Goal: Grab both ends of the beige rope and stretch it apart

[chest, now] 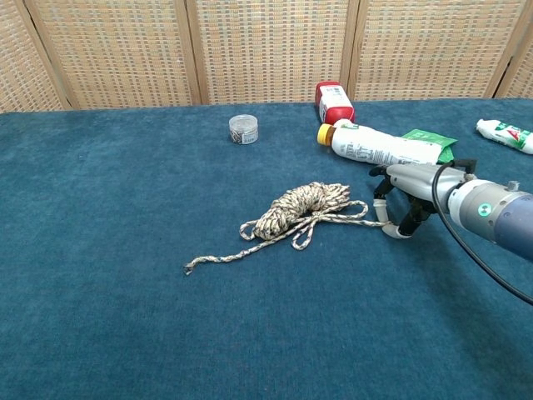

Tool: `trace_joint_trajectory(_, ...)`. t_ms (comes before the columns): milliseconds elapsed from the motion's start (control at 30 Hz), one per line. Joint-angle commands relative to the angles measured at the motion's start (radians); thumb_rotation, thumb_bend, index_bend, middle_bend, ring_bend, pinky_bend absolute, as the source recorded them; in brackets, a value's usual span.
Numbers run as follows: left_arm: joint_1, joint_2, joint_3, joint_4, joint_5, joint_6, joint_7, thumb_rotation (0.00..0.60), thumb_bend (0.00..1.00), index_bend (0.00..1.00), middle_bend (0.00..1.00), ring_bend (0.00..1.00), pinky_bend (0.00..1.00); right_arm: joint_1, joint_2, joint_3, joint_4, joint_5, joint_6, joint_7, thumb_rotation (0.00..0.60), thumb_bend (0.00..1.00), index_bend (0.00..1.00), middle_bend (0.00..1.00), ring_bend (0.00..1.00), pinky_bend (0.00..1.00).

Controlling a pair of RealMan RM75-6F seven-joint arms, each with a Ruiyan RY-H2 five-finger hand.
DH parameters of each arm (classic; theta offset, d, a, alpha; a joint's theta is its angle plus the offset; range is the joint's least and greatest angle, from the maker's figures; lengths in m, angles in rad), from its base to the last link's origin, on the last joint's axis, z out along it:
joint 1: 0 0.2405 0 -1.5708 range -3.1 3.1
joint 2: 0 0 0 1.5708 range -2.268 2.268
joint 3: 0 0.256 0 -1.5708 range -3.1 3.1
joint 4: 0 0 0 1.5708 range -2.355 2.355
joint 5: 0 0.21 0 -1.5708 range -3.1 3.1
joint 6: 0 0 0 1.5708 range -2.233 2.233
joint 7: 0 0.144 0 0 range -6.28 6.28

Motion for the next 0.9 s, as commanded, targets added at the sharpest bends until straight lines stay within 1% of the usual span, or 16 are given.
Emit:
trace_joint_trajectory(33,-0.001,-0.001,0.001,-0.002,0.001,-0.003,0.003,0.600,0.00,0.00,0.00,0.00,0.00,-0.001,0.009,0.002,-0.013,-0.002,0.006,0.003,0.600,0.46,0.65,0.00,0.00,0.00)
trace_joint_trajectory(200,-0.011,-0.002,0.003,-0.014,-0.001,-0.023,0.005,0.600,0.00,0.00,0.00,0.00,0.00,-0.004,0.021,0.001,-0.041,-0.007,0.019,0.004,0.600,0.48,0.68,0.00,0.00,0.00)
trace_joint_trajectory(333,-0.040,0.000,-0.001,-0.042,-0.008,-0.069,0.021,0.600,0.00,0.00,0.00,0.00,0.00,-0.004,0.030,-0.001,-0.062,-0.008,0.028,-0.004,0.600,0.49,0.69,0.01,0.00,0.00)
trace_joint_trajectory(400,-0.061,-0.005,-0.011,-0.057,-0.030,-0.102,0.046,0.600,0.00,0.01,0.00,0.00,0.00,-0.002,0.031,-0.002,-0.069,-0.006,0.031,-0.010,0.600,0.49,0.69,0.01,0.00,0.00)
trace_joint_trajectory(467,-0.082,-0.014,-0.020,-0.066,-0.053,-0.133,0.071,0.600,0.00,0.06,0.00,0.00,0.00,-0.001,0.032,-0.004,-0.073,-0.006,0.033,-0.013,0.600,0.49,0.69,0.01,0.00,0.00)
trace_joint_trajectory(533,-0.104,-0.023,-0.027,-0.075,-0.076,-0.168,0.090,0.600,0.00,0.15,0.00,0.00,0.00,-0.001,0.031,-0.005,-0.075,-0.007,0.036,-0.015,0.600,0.49,0.69,0.01,0.00,0.00)
trace_joint_trajectory(633,-0.141,-0.039,-0.037,-0.085,-0.111,-0.229,0.100,0.600,0.00,0.24,0.00,0.00,0.00,0.001,0.030,-0.007,-0.076,-0.008,0.036,-0.016,0.600,0.49,0.69,0.01,0.00,0.00)
trace_joint_trajectory(700,-0.190,-0.070,-0.044,-0.087,-0.134,-0.299,0.117,0.600,0.00,0.26,0.00,0.00,0.00,0.004,0.027,-0.008,-0.074,-0.008,0.034,-0.016,0.600,0.49,0.69,0.01,0.00,0.00)
trace_joint_trajectory(767,-0.222,-0.098,-0.053,-0.081,-0.167,-0.343,0.132,0.600,0.00,0.27,0.00,0.00,0.00,0.006,0.024,-0.007,-0.071,-0.008,0.032,-0.014,0.600,0.49,0.69,0.01,0.00,0.00)
trace_joint_trajectory(900,-0.290,-0.158,-0.073,-0.064,-0.258,-0.422,0.178,0.600,0.05,0.32,0.00,0.00,0.00,0.009,0.021,-0.007,-0.068,-0.009,0.030,-0.009,0.600,0.49,0.69,0.01,0.00,0.00)
